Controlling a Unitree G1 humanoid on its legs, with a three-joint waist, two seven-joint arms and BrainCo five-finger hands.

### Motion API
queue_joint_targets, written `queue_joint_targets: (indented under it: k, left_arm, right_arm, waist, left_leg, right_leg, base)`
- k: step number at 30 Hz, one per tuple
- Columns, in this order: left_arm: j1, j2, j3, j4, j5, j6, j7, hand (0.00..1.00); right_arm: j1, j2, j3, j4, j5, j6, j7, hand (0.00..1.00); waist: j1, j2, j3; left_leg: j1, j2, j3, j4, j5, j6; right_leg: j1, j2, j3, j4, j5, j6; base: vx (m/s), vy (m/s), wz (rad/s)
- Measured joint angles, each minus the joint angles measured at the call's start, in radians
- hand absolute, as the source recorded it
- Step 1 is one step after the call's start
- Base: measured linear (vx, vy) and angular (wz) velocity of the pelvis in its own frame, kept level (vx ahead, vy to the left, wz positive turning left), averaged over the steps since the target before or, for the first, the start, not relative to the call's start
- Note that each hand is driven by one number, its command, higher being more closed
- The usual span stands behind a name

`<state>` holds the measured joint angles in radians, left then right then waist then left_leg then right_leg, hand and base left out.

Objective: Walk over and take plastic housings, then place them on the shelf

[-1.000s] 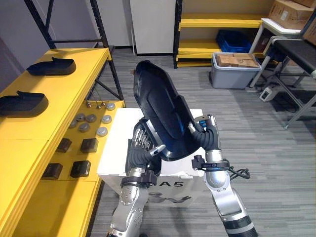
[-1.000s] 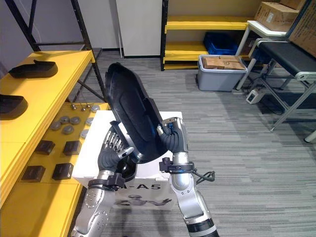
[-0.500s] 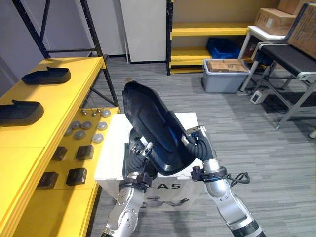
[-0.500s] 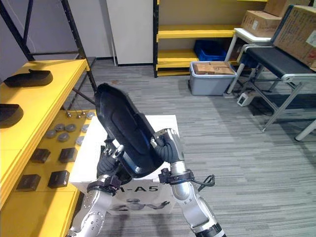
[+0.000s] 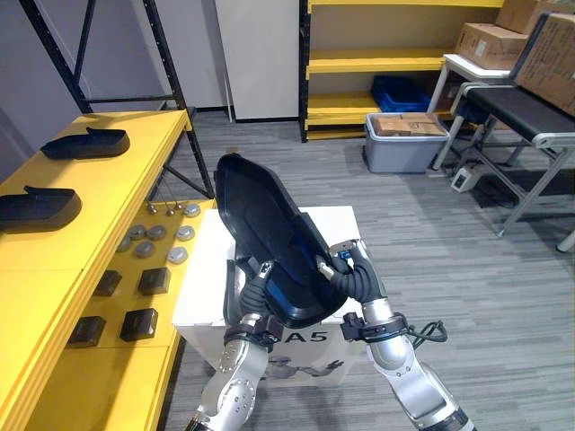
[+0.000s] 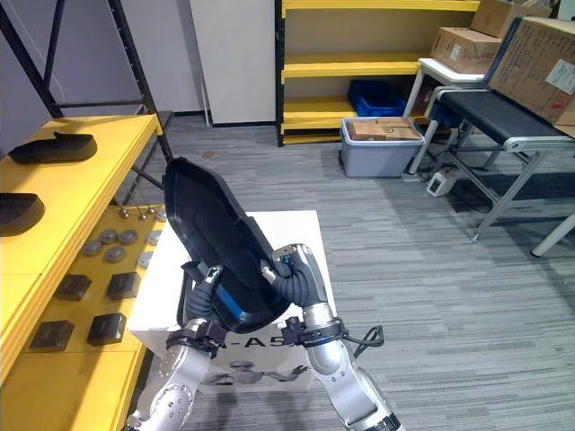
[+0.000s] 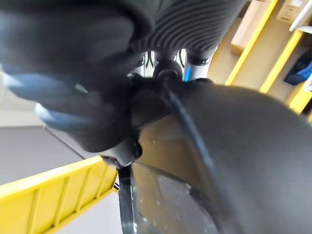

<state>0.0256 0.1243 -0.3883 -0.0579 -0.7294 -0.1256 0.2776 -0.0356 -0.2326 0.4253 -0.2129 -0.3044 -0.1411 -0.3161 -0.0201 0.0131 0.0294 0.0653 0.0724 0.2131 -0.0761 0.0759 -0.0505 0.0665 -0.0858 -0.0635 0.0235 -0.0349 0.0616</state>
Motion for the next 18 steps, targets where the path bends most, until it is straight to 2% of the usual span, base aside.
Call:
queue_joint_targets:
  k: [5,8,11,14,18]
  left_arm:
    - [-0.022,-0.038,0.056,-0.041,0.172,0.026,-0.024,1.0]
    - [-0.023,-0.068,0.08,-0.083,0.258,0.03,-0.058,1.0]
    - [-0.005,-0.08,0.124,-0.089,0.312,0.031,-0.086,1.0]
    - [0.044,-0.082,0.209,-0.089,0.343,0.033,-0.087,1.0]
    - [0.094,-0.097,0.267,-0.109,0.383,0.034,-0.088,1.0]
  right_arm:
    - [0.003,0.0,-0.1,-0.038,0.226,-0.014,0.121,0.0]
    - [0.004,0.003,-0.218,-0.125,0.341,-0.038,0.181,0.0]
    - [-0.006,0.027,-0.443,-0.184,0.447,-0.071,0.175,0.0]
    - [-0.002,0.033,-0.655,-0.201,0.518,-0.103,0.147,0.0]
    - [0.045,0.034,-0.807,-0.183,0.534,-0.122,0.115,0.0]
  waist:
    - [0.002,0.0,0.0]
    - [0.002,0.0,0.0]
    - [0.0,0.0,0.0]
    - [-0.021,-0.001,0.0]
    - [-0.026,-0.001,0.001]
  left_leg:
    - [0.001,0.0,-0.001,-0.002,0.001,0.002]
    - [0.003,-0.001,-0.001,-0.005,0.001,0.002]
    - [0.008,-0.001,0.0,-0.009,0.001,0.002]
    - [0.006,-0.001,0.001,-0.009,0.001,0.002]
    - [-0.003,0.0,0.001,-0.009,0.0,0.001]
  right_leg:
    - [0.0,0.0,-0.001,0.002,0.001,-0.001]
    - [0.001,0.0,-0.001,0.003,0.001,0.0]
    - [0.002,0.0,0.001,0.003,0.001,0.0]
    - [0.001,0.001,0.002,0.001,0.001,0.0]
    - [-0.006,0.001,0.002,-0.003,0.001,0.0]
  base:
    - [0.0,0.0,0.0]
    - [0.0,0.0,0.0]
    - [0.0,0.0,0.0]
    - [0.0,0.0,0.0]
    - [0.0,0.0,0.0]
